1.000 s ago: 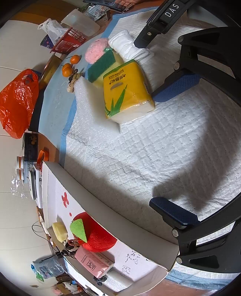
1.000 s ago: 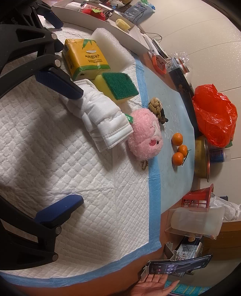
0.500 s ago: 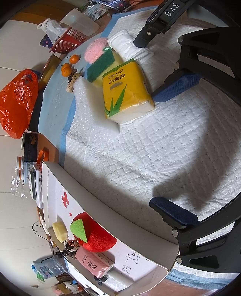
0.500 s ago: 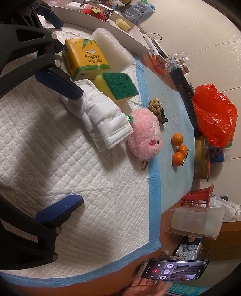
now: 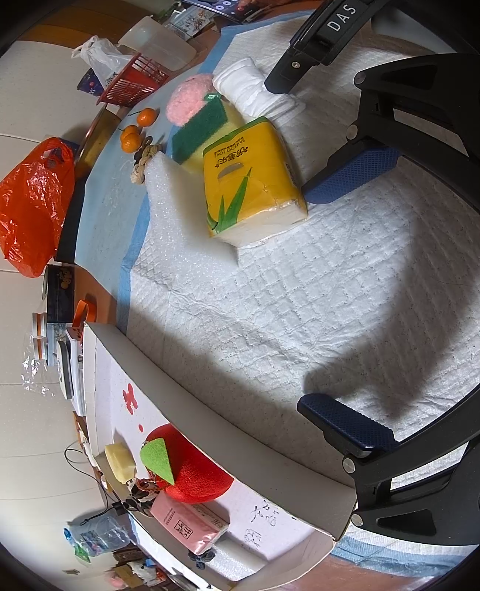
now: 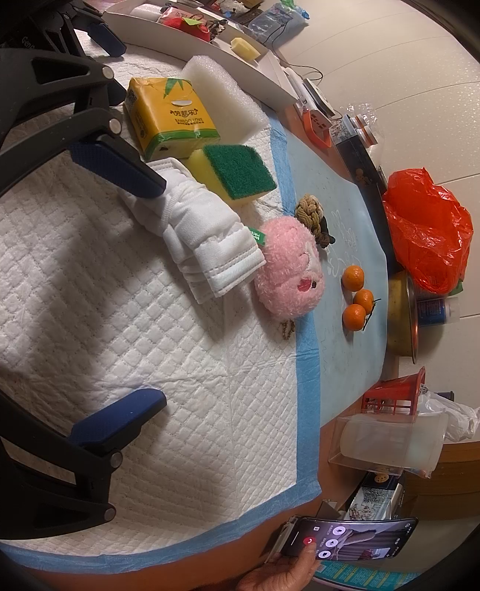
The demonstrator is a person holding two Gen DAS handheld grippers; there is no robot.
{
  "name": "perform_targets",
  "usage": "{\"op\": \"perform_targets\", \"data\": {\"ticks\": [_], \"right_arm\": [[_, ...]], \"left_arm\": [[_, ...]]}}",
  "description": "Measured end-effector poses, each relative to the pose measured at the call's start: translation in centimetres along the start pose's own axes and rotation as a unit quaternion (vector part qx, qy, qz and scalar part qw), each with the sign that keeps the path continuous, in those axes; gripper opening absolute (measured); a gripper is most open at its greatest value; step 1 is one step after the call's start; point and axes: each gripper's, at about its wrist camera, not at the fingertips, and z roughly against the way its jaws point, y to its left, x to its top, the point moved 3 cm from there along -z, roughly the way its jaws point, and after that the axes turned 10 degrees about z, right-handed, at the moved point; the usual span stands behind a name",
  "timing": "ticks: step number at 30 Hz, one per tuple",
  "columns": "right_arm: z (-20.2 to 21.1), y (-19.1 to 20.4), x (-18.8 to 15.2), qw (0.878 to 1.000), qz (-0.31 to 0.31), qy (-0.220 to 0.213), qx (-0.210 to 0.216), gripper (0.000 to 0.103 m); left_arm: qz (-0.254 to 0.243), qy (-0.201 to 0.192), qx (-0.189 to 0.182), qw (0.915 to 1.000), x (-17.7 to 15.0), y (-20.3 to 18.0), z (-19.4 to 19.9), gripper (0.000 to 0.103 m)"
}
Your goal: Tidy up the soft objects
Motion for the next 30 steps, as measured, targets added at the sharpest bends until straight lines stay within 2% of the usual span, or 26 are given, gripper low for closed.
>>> {"op": "perform_targets", "data": {"ticks": [30], "right_arm": [[0.00, -0.01, 0.00, 1.000, 0.000, 0.000, 0.000, 0.103]], "left_arm": [[0.002, -0.001, 0.000, 1.0000, -0.05, 0.03, -0.09, 0.103]]}}
